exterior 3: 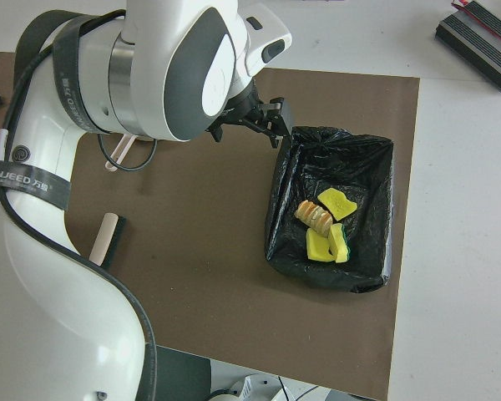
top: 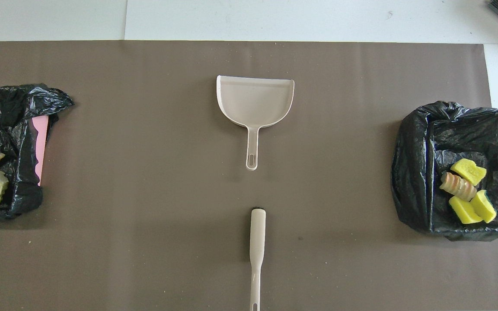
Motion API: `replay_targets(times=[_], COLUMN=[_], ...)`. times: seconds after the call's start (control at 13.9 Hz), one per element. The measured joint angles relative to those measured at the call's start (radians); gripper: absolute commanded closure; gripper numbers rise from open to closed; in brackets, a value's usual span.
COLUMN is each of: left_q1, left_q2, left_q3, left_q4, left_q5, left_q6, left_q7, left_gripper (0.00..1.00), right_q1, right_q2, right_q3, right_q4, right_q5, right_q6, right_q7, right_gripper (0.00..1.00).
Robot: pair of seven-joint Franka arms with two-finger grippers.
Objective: Sweep and dump trash in bin
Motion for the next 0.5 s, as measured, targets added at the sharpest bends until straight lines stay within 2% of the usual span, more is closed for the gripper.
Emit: replay_targets(times=[0.22, 0.5], left_q1=[0.037, 0.05], left_q2=[-0.002, -0.003], left_q3=[-0.083, -0.09], left_q4=[0.0, 0.0], left_q5=[0.013, 0.014], left_q6=[0.0, 0.0], left_q7=[-0.029, -0.029], left_gripper=[0.0, 0.0], right_q1=[0.0, 0.0], right_q2=[0.0, 0.0], right_q3=[0.0, 0.0], right_q4=[-0.001, -0.001], right_q5=[0.0, 0.0], right_q6=[0.0, 0.0], right_q7=[0.0, 0.0], right_gripper=[0.0, 0.0])
